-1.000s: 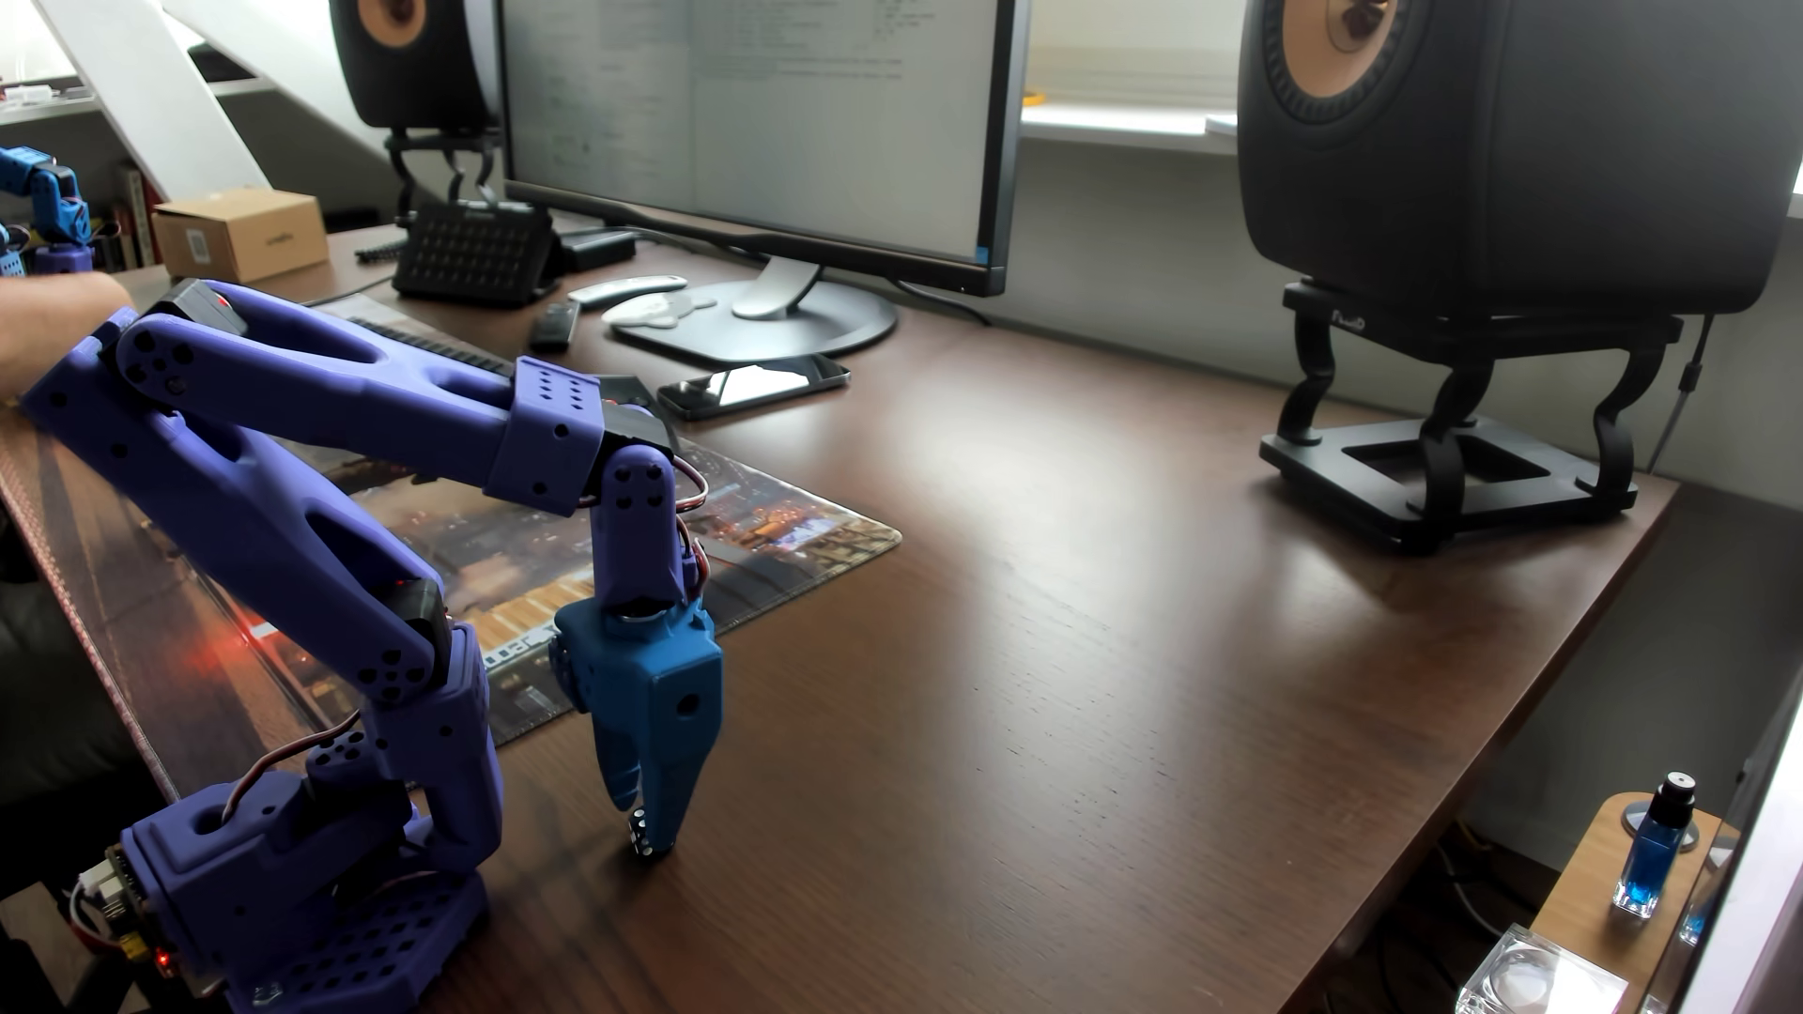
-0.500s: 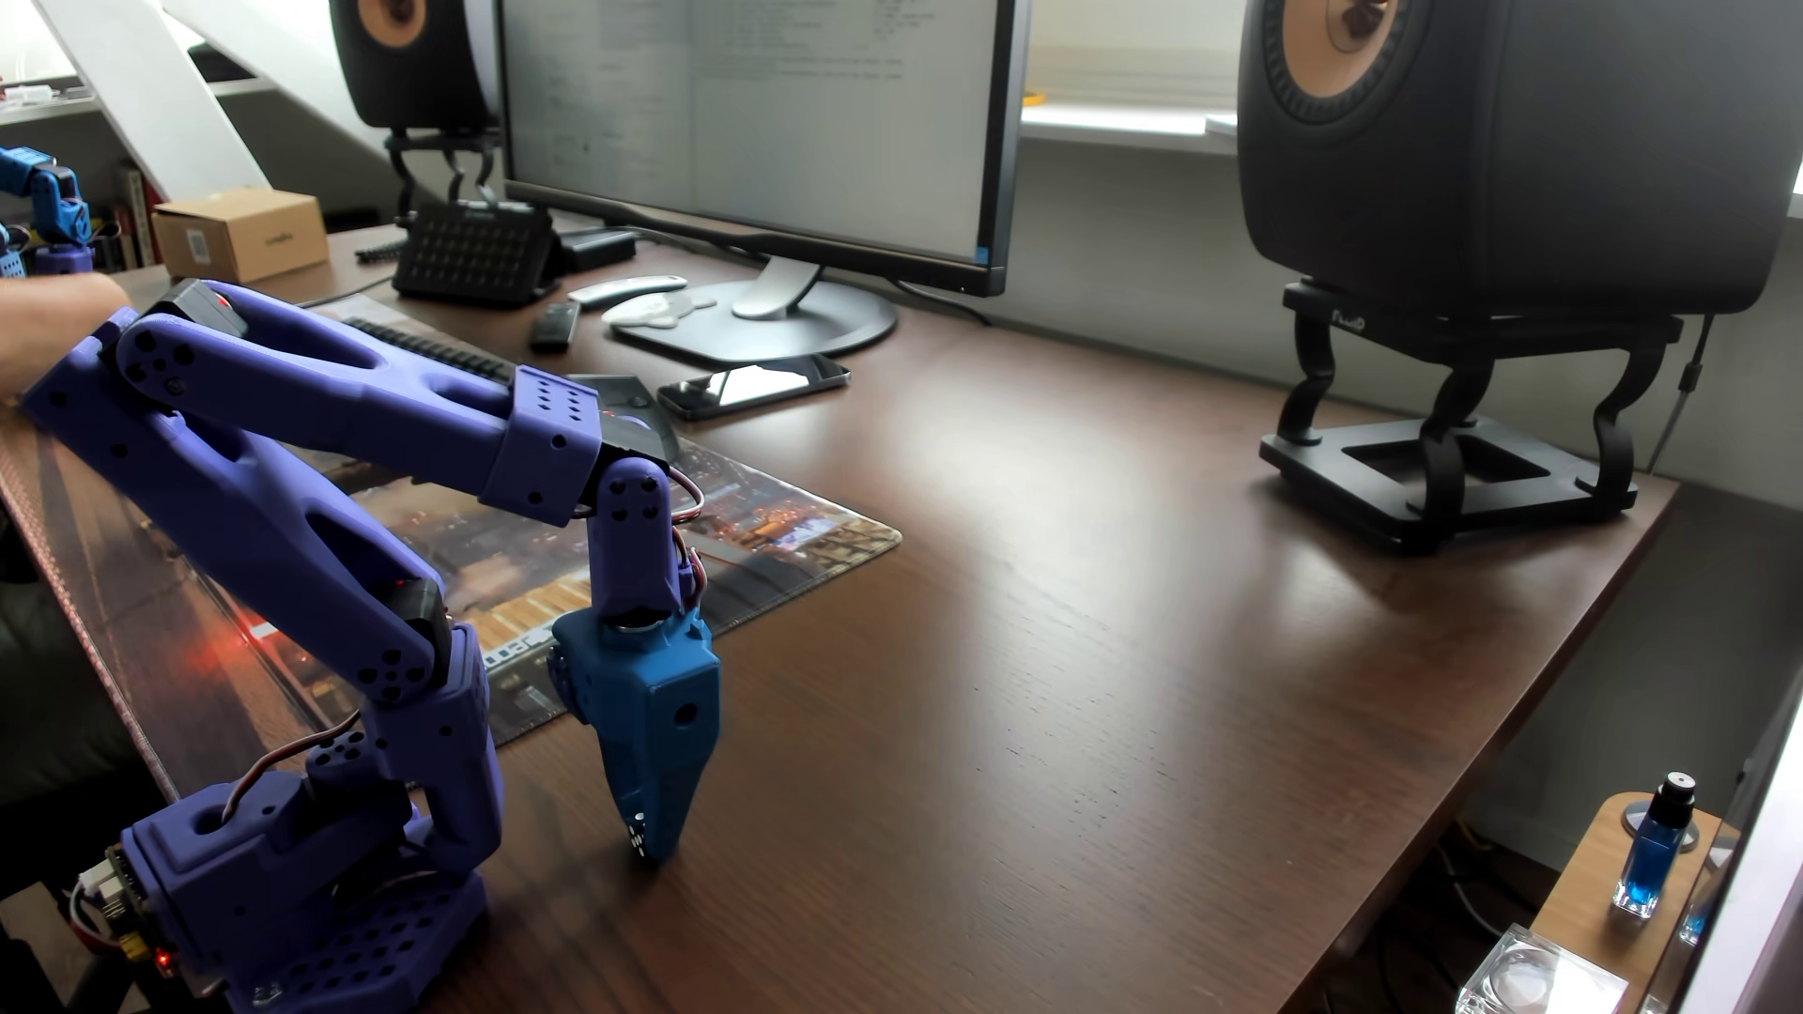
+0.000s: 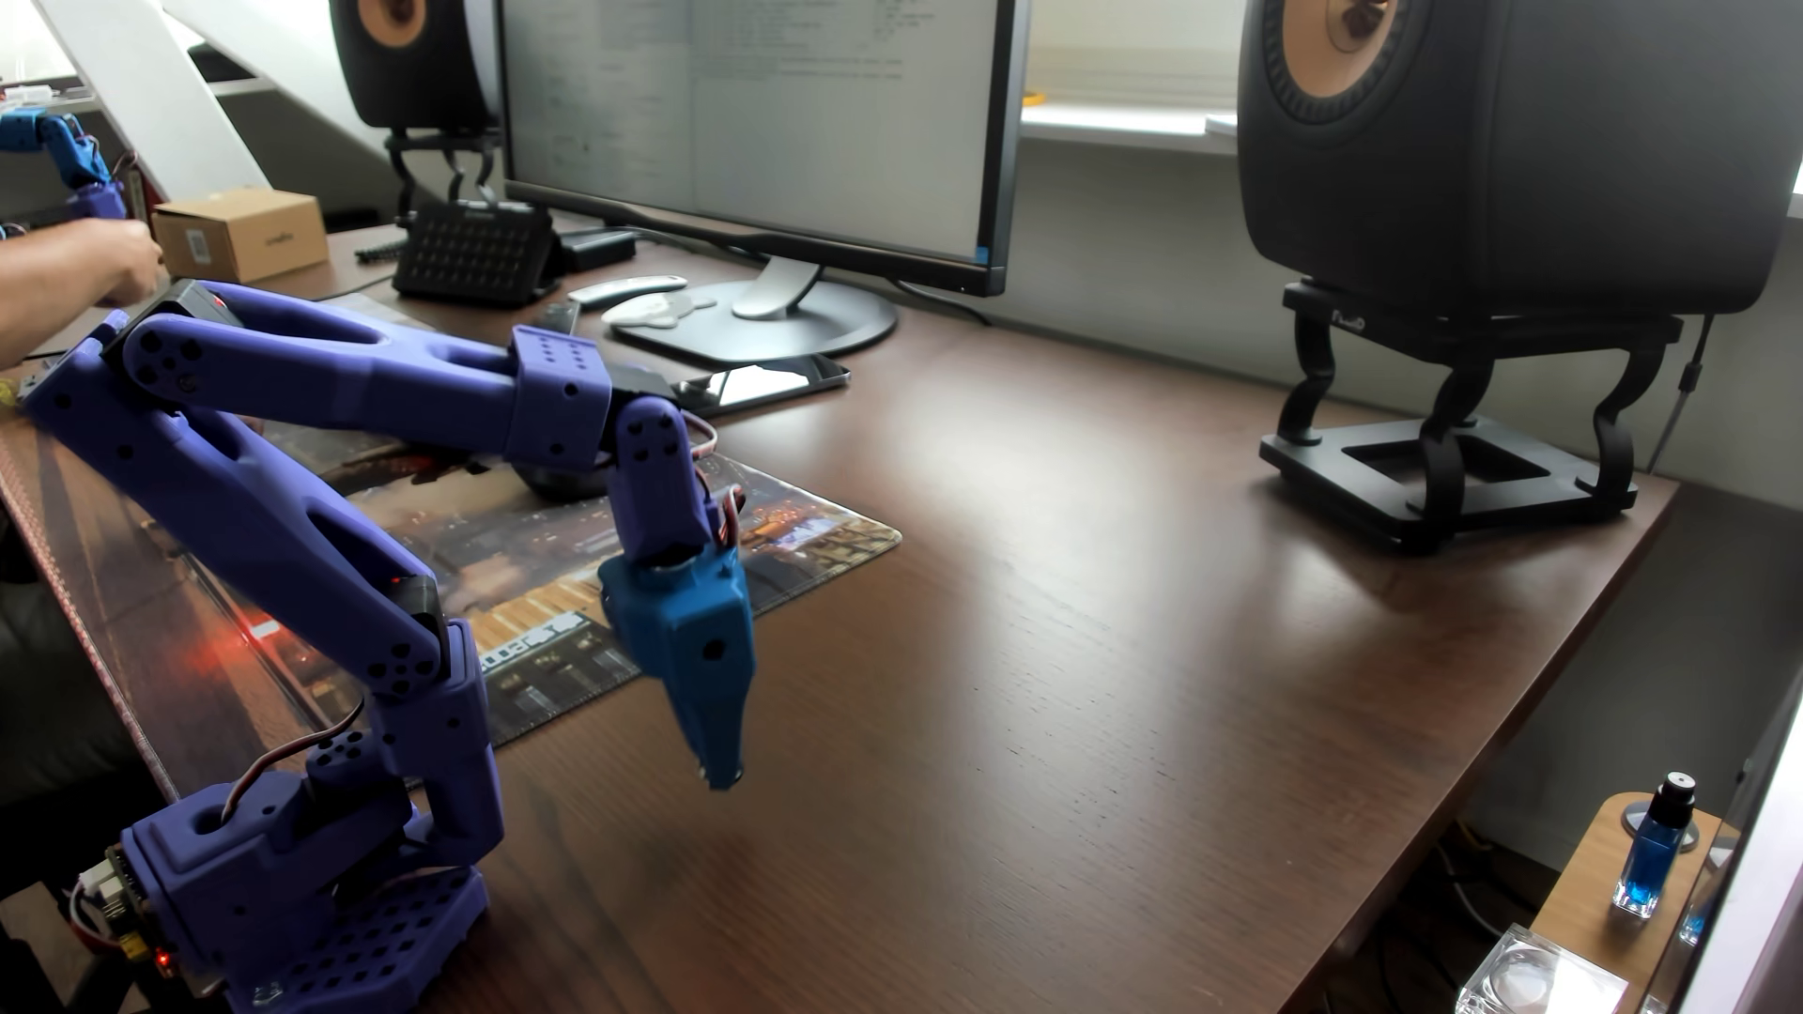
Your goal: Grab the blue dice
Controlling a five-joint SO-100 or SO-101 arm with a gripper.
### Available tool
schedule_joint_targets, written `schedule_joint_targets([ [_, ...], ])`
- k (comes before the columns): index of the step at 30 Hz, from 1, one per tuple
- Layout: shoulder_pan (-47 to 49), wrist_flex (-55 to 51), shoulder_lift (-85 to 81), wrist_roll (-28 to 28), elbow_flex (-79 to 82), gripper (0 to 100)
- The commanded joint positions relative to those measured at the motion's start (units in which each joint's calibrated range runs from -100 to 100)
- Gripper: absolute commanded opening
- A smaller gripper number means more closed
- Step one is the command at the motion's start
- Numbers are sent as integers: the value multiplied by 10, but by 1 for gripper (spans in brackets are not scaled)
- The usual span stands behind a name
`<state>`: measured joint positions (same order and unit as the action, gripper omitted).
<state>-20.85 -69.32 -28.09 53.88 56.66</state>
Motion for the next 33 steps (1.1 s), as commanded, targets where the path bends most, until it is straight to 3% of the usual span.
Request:
schedule_joint_targets([
  [1, 55, -50, -7, -91, -159, 2],
  [10, 192, -101, -7, -271, -390, 2],
  [17, 246, -107, -90, -353, -498, 2],
  [25, 295, -108, -265, -423, -464, 2],
  [33, 314, -99, -493, -462, -266, 2],
])
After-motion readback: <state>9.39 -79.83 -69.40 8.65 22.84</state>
